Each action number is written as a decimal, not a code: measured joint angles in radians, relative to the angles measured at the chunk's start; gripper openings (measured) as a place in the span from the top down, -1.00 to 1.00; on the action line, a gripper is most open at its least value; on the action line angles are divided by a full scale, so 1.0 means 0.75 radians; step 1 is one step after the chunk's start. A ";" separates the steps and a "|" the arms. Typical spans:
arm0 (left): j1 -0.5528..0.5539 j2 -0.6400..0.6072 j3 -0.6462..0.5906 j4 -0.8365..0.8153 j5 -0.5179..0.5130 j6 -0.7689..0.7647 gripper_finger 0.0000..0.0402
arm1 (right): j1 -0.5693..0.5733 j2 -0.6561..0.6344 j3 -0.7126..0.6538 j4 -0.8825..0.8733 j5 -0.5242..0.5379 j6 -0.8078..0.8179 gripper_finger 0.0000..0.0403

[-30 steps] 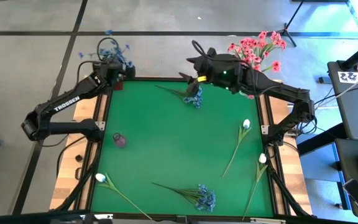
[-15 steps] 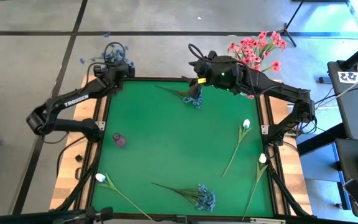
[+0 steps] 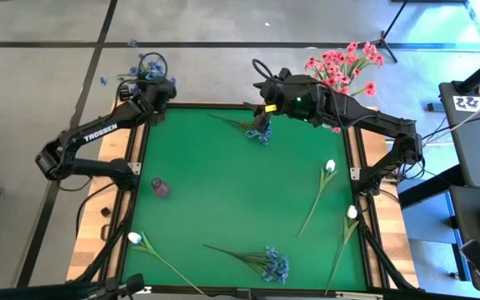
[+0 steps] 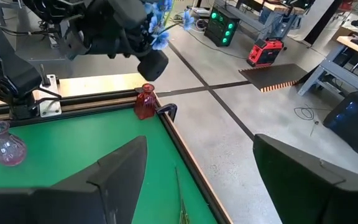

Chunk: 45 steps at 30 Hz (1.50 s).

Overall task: Sort flowers into vase by color
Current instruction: Put the middle blue flowers into the red vase

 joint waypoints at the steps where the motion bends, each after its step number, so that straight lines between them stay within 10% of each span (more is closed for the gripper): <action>1: 0.003 0.000 0.000 -0.038 0.010 -0.044 0.93 | 0.000 0.000 0.000 0.000 0.000 0.000 -0.46; 45: -0.006 -0.008 -0.002 -0.321 0.191 -0.407 0.93 | 0.000 0.001 -0.001 -0.005 0.046 0.150 -0.46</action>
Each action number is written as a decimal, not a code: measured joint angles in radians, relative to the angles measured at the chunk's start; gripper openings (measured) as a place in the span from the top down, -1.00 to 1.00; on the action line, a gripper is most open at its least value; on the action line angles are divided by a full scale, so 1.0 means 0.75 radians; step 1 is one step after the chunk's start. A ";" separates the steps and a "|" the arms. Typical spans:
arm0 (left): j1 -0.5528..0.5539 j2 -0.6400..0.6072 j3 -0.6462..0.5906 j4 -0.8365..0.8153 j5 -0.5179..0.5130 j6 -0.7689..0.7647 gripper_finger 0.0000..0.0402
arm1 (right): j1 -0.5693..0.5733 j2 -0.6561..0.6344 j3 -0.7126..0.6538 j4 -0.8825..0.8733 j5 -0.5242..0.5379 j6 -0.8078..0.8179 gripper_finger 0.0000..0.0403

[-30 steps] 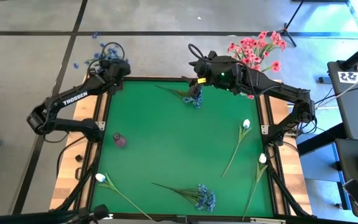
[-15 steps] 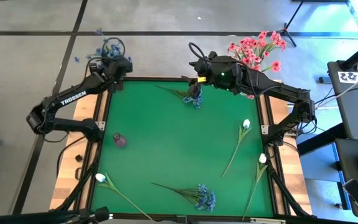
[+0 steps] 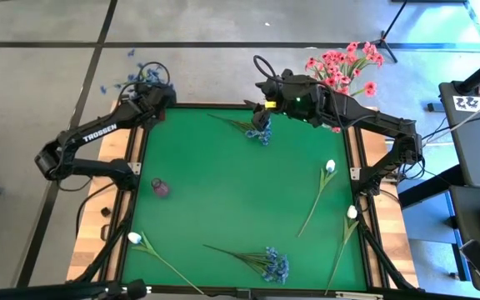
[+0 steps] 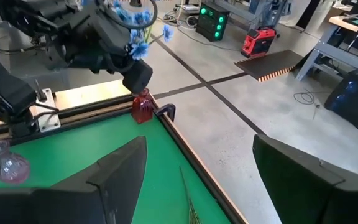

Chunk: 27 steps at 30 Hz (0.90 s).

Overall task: Sort flowers into vase by color
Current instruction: Put the middle blue flowers into the red vase

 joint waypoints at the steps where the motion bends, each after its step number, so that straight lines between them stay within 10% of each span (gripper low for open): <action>1: 0.007 0.000 -0.011 0.020 -0.002 0.001 0.93 | 0.000 0.000 0.000 0.009 0.000 0.000 -0.46; 16: 0.054 -0.001 -0.018 0.045 0.013 0.061 0.45 | 0.000 0.001 0.000 0.027 -0.001 0.015 -0.46; 27: 0.066 -0.006 0.117 -0.347 0.326 -0.015 0.23 | 0.000 0.001 0.000 0.023 -0.001 -0.004 -0.46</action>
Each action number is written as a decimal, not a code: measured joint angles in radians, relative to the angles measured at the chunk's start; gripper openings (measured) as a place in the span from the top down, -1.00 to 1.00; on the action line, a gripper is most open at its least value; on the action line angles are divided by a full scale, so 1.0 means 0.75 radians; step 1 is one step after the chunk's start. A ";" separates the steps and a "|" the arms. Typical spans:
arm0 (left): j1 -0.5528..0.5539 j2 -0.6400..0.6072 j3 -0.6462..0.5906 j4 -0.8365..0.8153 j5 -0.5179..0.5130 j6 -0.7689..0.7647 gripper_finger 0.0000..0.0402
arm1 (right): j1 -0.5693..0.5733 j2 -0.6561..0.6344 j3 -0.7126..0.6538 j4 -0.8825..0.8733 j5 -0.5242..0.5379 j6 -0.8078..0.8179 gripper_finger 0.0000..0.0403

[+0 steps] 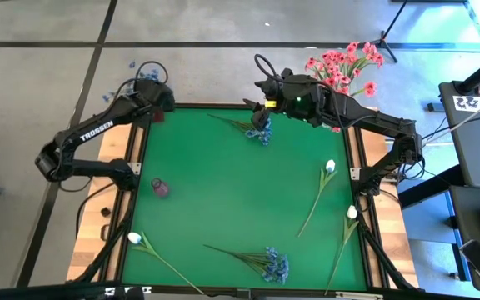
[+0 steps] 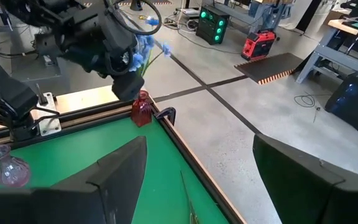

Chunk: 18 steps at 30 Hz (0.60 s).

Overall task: Sort flowers into vase by color
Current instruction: Put the middle blue flowers into the red vase

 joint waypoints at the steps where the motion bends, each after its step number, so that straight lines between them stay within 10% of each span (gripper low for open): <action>1: 0.010 0.000 0.010 -0.031 0.052 -0.013 0.23 | 0.000 0.000 0.000 -0.007 -0.001 0.000 -0.46; 18: 0.218 0.000 0.175 -0.328 0.631 0.043 0.22 | 0.073 -0.006 0.000 -0.144 -0.071 0.177 -0.46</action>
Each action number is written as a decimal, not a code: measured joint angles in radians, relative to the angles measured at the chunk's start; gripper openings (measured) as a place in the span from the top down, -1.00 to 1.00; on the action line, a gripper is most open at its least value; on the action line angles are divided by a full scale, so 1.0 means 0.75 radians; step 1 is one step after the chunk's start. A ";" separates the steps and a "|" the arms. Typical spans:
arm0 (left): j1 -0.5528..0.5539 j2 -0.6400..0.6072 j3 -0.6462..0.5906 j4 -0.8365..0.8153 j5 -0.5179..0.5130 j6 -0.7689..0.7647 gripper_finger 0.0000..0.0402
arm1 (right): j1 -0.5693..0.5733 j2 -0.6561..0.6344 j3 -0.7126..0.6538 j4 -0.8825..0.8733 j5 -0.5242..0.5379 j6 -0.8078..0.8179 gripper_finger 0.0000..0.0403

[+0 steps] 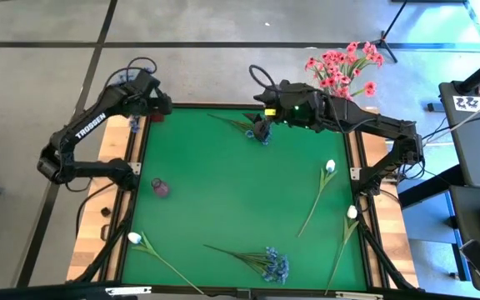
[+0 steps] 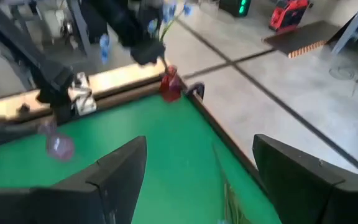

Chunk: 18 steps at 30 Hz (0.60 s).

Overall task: Sort flowers into vase by color
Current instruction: Put the middle blue flowers into the red vase

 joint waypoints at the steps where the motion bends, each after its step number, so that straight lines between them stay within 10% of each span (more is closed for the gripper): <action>1: 0.011 0.000 0.012 -0.014 0.028 0.011 0.22 | 0.006 0.000 0.000 -0.023 -0.003 0.011 -0.46; 18: 0.081 0.000 0.272 -0.244 0.253 0.166 0.22 | 0.078 -0.001 0.000 -0.105 0.024 0.044 -0.46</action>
